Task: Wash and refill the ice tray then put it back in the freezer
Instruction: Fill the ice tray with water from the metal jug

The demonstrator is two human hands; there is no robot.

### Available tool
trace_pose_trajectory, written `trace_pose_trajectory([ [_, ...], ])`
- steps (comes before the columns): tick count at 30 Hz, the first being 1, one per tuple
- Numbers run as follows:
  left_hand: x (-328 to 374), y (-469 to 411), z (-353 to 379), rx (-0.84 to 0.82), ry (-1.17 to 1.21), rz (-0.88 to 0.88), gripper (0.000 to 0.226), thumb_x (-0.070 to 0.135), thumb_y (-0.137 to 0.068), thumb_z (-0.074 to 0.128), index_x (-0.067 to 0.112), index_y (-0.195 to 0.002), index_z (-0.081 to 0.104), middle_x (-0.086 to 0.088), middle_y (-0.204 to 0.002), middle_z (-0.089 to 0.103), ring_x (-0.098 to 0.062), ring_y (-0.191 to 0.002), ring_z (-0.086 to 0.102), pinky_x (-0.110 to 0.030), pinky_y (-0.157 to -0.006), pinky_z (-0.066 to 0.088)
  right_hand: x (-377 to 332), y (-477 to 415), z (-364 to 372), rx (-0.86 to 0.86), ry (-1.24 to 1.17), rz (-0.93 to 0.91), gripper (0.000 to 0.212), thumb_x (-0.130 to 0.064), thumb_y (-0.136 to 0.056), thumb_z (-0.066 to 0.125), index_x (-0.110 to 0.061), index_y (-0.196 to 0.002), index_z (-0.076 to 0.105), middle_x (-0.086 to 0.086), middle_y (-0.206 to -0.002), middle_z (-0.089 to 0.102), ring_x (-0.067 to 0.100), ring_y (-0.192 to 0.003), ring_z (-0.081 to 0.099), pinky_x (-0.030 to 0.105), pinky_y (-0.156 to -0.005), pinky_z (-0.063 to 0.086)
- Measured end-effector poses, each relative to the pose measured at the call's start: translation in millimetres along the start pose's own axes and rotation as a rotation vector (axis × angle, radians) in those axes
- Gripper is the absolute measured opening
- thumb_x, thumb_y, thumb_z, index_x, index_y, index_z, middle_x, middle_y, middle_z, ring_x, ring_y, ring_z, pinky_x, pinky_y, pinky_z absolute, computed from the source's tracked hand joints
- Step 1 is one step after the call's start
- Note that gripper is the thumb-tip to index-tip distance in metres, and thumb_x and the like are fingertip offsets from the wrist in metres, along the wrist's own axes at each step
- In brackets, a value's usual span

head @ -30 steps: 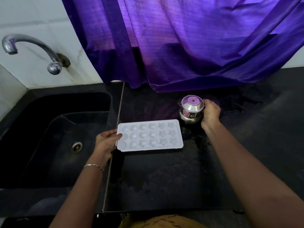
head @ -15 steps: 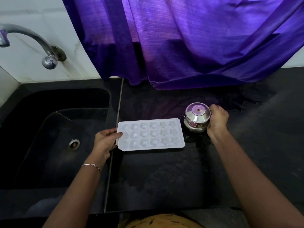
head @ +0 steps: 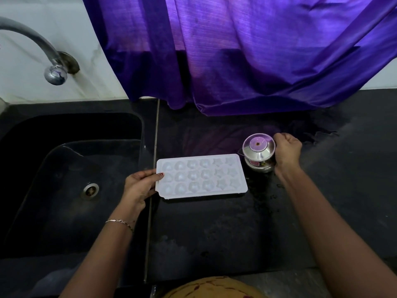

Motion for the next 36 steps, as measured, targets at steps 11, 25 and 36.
trace_pose_trajectory([
  [11,-1,-2,-1,0.002,0.025,-0.022,0.018,0.003,-0.077,0.075,0.002,-0.094,0.070,-0.010,-0.083,0.074,-0.014,-0.062,0.071,-0.020,-0.050,0.053,-5,3,8,-0.042,0.127,-0.048,0.035,-0.002,-0.080,0.051,-0.018,-0.054,0.036,0.000,-0.053,0.034,0.009,-0.048,0.032,0.025,-0.048,0.031],
  [25,-3,-4,-2,0.009,0.021,-0.029,0.020,0.005,-0.076,0.076,0.003,-0.095,0.070,-0.013,-0.088,0.073,-0.015,-0.065,0.070,-0.022,-0.053,0.053,-11,2,11,-0.075,0.169,-0.051,0.037,-0.002,-0.080,0.052,-0.018,-0.053,0.033,0.000,-0.052,0.032,0.009,-0.045,0.030,0.024,-0.046,0.031],
  [36,-4,-3,-1,0.034,0.032,-0.033,0.025,0.004,-0.076,0.076,0.000,-0.100,0.068,-0.013,-0.088,0.072,-0.013,-0.063,0.070,-0.019,-0.048,0.051,-15,-1,11,-0.087,0.206,-0.058,0.038,-0.001,-0.081,0.053,-0.018,-0.053,0.033,-0.001,-0.051,0.032,0.008,-0.045,0.029,0.022,-0.046,0.032],
])
Point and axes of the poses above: each hand's wrist, its own y-axis away from the middle knuckle, its own z-axis out of the palm, x = y × z, the point moved 1 cm from there along -y, towards the middle knuckle
